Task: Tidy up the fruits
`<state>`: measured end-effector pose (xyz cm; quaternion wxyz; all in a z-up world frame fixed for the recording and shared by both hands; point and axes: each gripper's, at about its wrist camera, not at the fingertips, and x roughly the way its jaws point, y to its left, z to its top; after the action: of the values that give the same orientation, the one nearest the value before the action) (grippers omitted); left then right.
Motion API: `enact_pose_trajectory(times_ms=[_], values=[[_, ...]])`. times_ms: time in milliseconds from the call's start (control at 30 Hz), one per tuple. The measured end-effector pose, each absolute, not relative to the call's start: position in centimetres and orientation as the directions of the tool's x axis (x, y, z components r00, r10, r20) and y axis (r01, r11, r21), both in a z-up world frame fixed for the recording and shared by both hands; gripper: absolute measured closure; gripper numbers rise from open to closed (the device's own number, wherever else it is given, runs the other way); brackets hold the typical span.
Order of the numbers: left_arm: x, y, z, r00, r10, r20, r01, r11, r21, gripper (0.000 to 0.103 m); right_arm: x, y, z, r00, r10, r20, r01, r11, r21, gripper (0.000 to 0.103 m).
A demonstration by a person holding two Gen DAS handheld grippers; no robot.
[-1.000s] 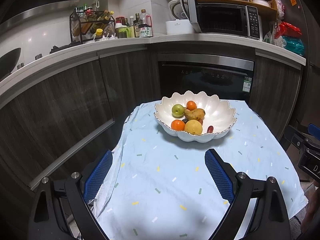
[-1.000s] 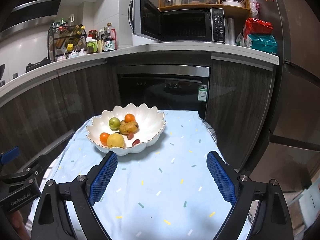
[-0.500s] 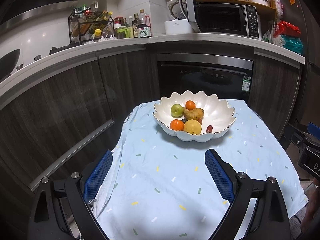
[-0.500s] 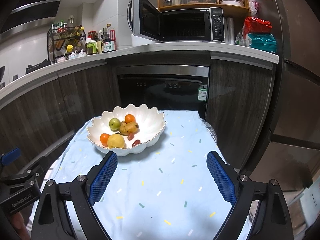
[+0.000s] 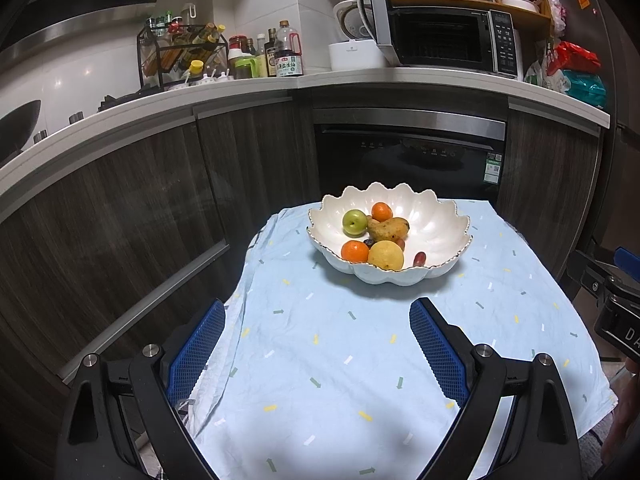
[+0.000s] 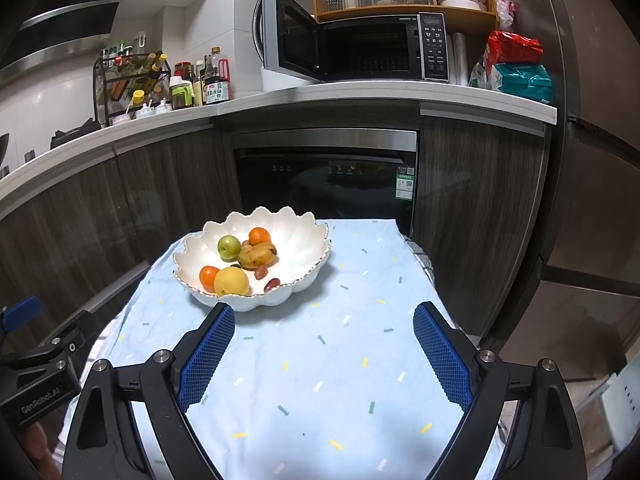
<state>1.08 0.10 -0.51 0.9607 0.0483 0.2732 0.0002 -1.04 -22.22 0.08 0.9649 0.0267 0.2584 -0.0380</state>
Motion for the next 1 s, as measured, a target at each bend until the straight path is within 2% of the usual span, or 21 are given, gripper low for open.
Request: enact_pose_trajectory(times_ms=[1000], values=[[1.52,0.23,-1.1,0.837,0.015,-0.548,0.04,0.995,0.089,0.008,-0.8,-22.13,-0.64,0.855,-0.05,-0.517,0.091,0.994,0.053,0.011]])
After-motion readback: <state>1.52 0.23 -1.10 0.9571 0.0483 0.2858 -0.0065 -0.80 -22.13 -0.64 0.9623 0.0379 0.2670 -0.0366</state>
